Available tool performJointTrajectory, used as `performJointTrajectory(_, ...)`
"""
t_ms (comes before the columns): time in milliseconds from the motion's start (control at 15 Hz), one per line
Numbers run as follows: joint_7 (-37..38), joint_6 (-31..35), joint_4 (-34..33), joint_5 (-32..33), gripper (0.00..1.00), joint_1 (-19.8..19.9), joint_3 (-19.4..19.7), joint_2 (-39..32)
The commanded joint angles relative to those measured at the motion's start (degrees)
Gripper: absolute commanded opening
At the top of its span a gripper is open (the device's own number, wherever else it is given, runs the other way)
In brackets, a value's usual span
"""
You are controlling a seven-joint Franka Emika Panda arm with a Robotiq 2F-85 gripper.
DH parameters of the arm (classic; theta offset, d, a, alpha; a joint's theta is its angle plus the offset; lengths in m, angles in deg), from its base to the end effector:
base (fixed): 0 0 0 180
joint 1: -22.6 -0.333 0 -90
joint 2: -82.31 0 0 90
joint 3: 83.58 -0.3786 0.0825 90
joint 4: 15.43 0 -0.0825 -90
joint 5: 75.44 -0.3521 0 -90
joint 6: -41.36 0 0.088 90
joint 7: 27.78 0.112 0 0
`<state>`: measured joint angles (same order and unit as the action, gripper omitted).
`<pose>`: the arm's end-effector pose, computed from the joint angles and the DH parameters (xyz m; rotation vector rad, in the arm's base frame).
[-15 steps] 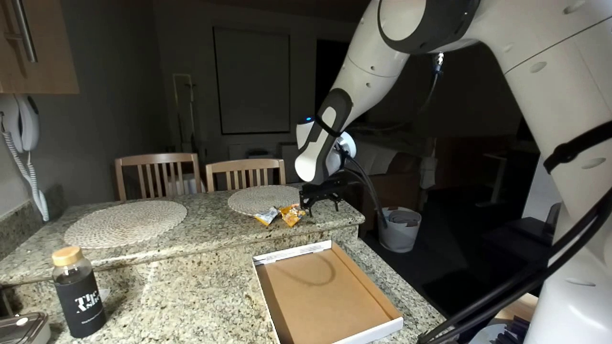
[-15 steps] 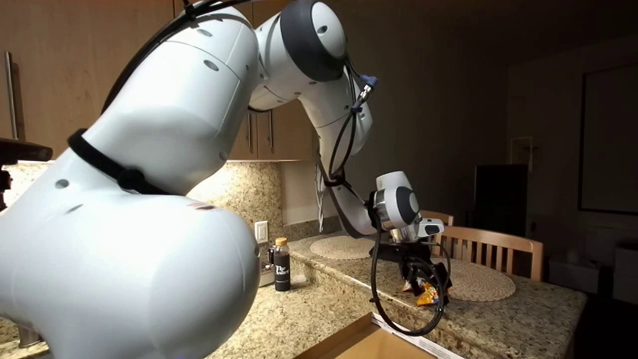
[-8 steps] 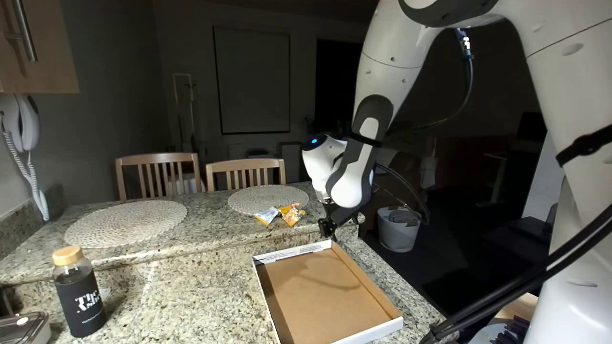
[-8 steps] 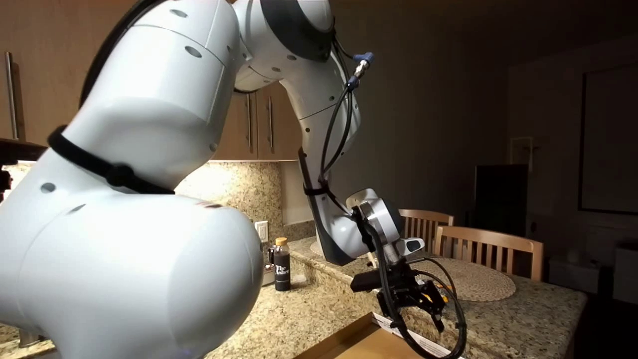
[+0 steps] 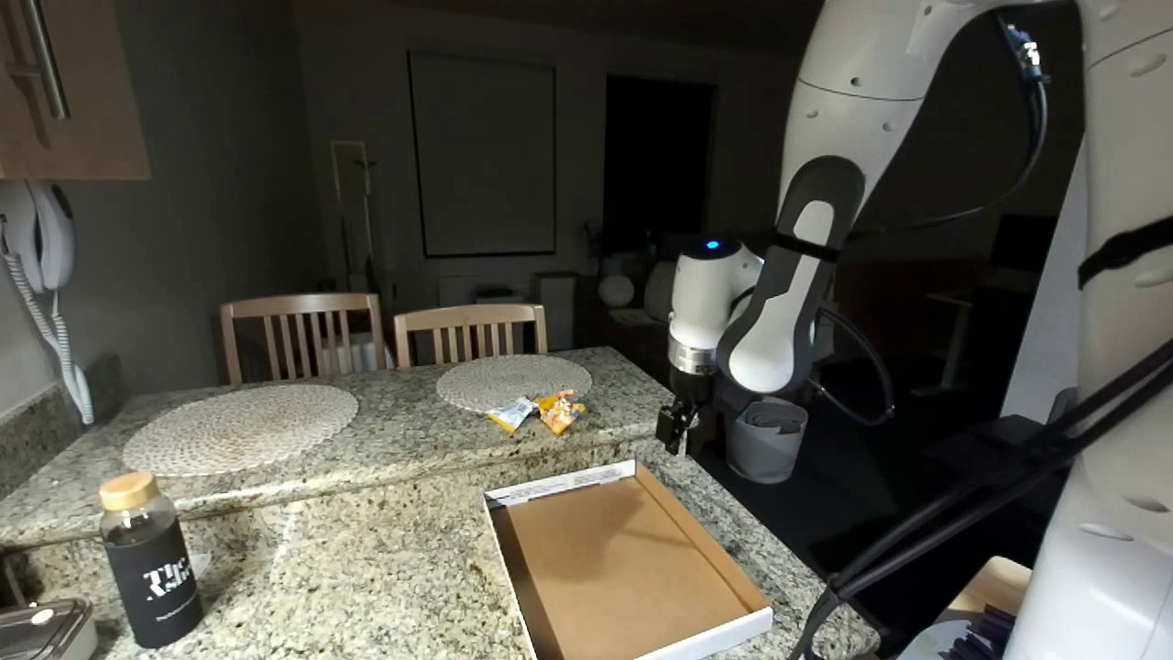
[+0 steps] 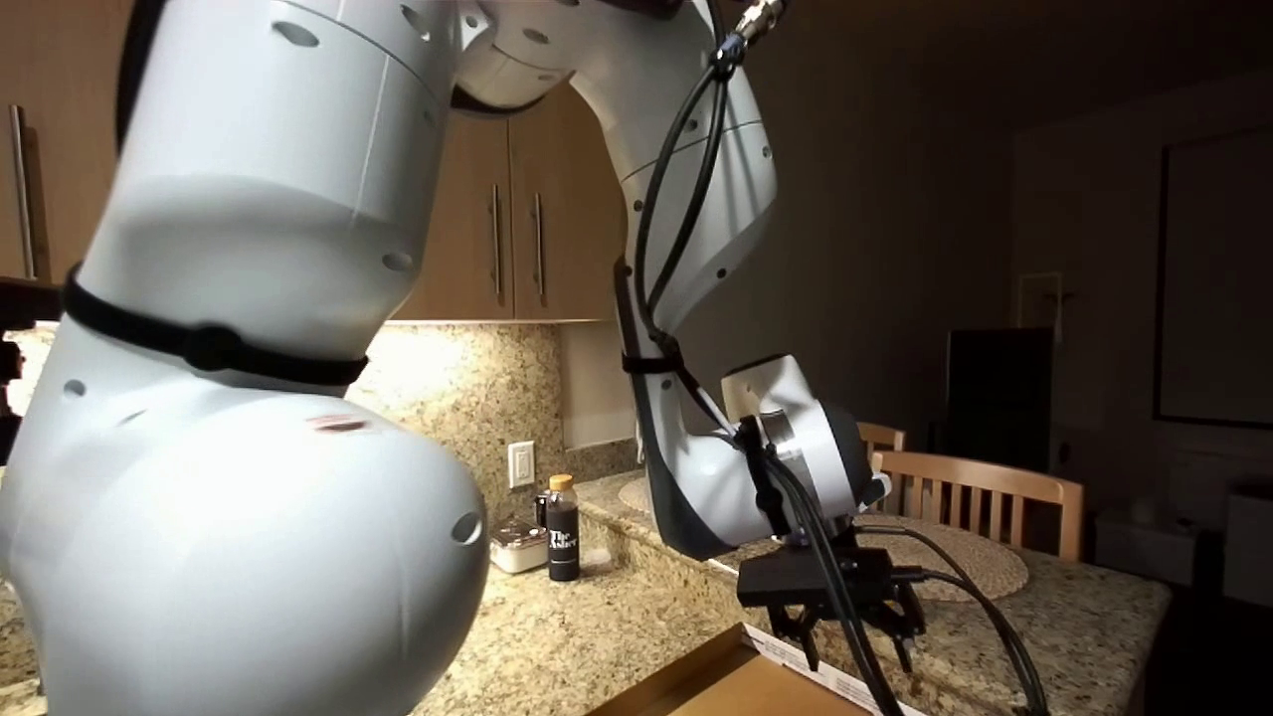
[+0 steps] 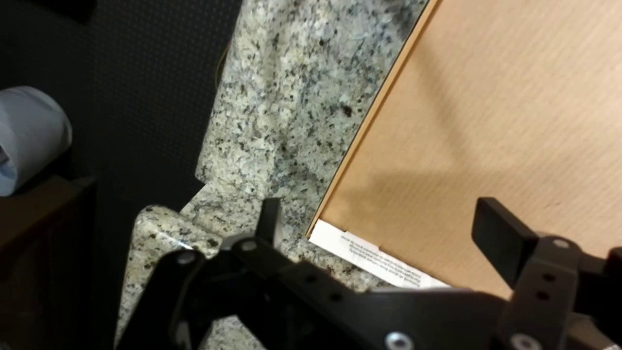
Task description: Pick up the packets on the lower counter and put them on the upper counter
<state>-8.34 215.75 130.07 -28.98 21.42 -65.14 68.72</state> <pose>0.4599 -0.0838 0.2903 2.8621 0.2538 0.3389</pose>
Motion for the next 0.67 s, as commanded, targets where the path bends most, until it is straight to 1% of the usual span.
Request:
performJointTrajectory(0, -15.5, 0.9, 5.0, -10.1, 1.0, 15.2, -15.5, 0.5)
performJointTrajectory(67, -8.3, 0.5, 2.8, -5.3, 1.0, 9.1, -8.8, 0.2)
performJointTrajectory(133, -9.5, 0.5, 3.3, -6.1, 1.0, 11.0, -10.7, 0.0)
performJointTrajectory(333, -9.4, 0.5, 2.7, -6.0, 1.0, 9.8, -9.6, -0.1)
performJointTrajectory(600, -9.4, 0.5, 2.6, -6.0, 1.0, 9.7, -9.5, -0.1)
